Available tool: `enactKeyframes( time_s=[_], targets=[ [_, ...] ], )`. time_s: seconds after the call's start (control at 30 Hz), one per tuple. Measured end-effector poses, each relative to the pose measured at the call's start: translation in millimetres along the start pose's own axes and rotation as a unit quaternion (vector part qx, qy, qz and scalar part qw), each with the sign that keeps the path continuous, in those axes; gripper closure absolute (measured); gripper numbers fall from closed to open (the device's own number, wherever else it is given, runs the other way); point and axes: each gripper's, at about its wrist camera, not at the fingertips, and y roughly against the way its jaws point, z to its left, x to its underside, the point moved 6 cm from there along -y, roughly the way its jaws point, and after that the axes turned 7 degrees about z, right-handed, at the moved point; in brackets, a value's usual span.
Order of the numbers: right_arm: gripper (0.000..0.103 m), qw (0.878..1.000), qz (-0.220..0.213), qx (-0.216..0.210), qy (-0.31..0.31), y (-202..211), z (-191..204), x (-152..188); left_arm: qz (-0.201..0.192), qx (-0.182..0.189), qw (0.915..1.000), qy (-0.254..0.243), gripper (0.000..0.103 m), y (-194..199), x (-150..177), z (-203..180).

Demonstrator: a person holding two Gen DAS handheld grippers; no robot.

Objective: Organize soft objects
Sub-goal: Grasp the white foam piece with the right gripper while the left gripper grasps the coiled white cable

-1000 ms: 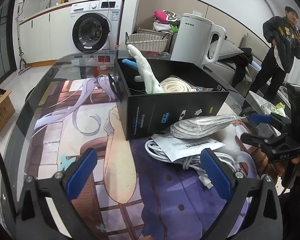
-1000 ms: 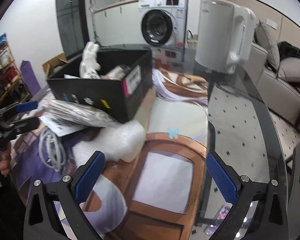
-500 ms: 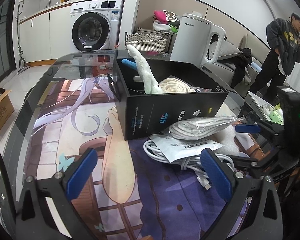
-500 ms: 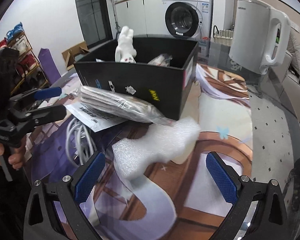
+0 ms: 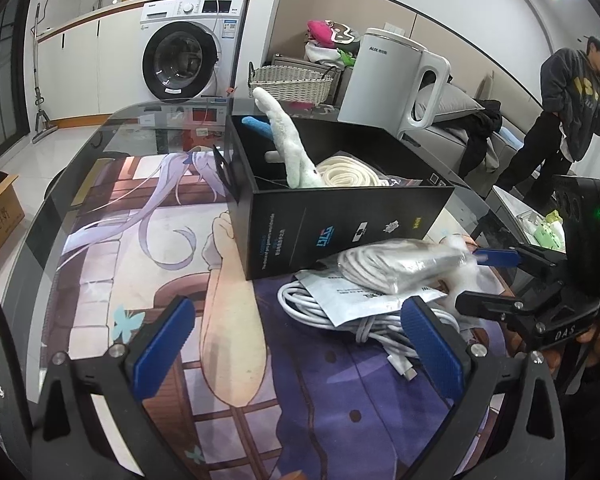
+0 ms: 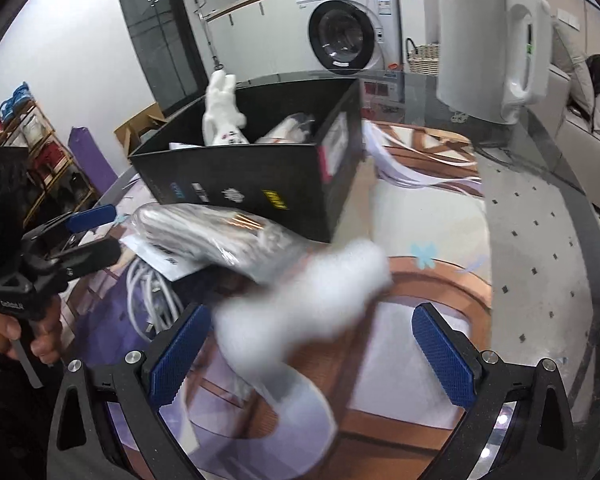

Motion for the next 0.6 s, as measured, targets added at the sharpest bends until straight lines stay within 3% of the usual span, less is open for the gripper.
enactKeyframes(
  time_s=[0.2,0.3,0.4,0.47,0.53,0.57,0.6],
  targets=[
    [0.001,0.998,0.016,0.052,-0.008,-11,-8,-1,0.006,0.007,1.0000,0.001,0.000,-4,0,-2],
    [0.001,0.999,0.014,0.050,-0.013,-9,-13,1,0.008,0.008,0.9999,0.001,0.000,-4,0,-4],
    [0.016,0.998,0.006,0.058,-0.018,-4,-20,2,0.008,0.012,0.9999,0.002,0.000,-4,1,-5],
    [0.032,0.998,0.001,0.066,-0.025,-1,-26,2,0.010,0.018,0.9998,0.001,0.000,-5,1,-8],
    [0.040,0.998,-0.002,0.064,-0.028,1,-29,2,0.011,0.020,0.9997,0.000,0.000,-5,1,-10],
    [0.051,0.997,-0.006,0.068,-0.028,3,-31,2,0.012,0.020,0.9997,0.000,0.000,-5,1,-11],
    [0.052,0.997,-0.007,0.067,-0.029,3,-33,2,0.013,0.021,0.9997,0.000,0.000,-5,1,-12]
  ],
)
